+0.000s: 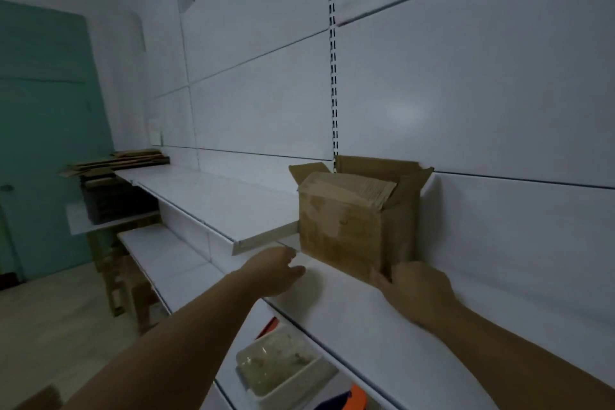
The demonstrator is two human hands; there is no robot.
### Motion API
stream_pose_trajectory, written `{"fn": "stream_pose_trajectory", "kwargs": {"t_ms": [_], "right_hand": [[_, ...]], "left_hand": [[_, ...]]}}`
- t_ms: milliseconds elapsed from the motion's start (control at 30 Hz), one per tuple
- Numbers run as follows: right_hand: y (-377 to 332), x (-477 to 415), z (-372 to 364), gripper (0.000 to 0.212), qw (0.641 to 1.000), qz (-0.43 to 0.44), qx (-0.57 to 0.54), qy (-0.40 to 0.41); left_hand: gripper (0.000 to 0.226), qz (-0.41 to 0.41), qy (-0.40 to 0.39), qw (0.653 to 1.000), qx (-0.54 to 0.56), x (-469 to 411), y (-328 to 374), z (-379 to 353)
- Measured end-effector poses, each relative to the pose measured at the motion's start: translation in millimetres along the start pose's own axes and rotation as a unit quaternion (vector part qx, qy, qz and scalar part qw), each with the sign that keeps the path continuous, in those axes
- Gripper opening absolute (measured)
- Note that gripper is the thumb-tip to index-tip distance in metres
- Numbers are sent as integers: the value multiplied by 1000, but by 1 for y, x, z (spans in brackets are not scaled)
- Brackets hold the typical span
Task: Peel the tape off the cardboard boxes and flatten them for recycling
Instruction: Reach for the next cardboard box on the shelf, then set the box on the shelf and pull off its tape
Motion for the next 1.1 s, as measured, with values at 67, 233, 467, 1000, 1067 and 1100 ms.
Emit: {"fn": "stream_pose_trajectory", "kwargs": {"t_ms": [67, 233, 467, 1000, 1067, 1100], "right_hand": [[5, 2, -6, 52, 998, -27, -54, 11], [17, -1, -12, 48, 982, -109, -156, 5], [30, -4, -18, 94, 927, -180, -325, -40], [8, 45, 69, 54, 828, -327, -456, 2], [-1, 49, 102, 62, 846, -319, -426, -11], [-6, 48, 117, 68, 852, -319, -414, -16]], "left_hand": [[28, 30, 36, 999, 8, -23, -6, -5], [14, 41, 91, 977, 189, -70, -9, -27], [10, 6, 61, 960, 273, -95, -9, -50], [34, -243, 177, 772, 560, -35, 17, 13], [36, -293, 216, 749, 554, -23, 25, 43], [40, -312, 232, 745, 542, -20, 31, 61]]}}
Point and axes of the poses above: each hand's wrist, its own x-axis away from the middle knuckle, its own z-axis out of the back of the hand, y = z × x, the point moved 6 cm from there along -x, towards the middle knuckle, and after that the axes turned 3 degrees about -z, right-handed, at the moved point
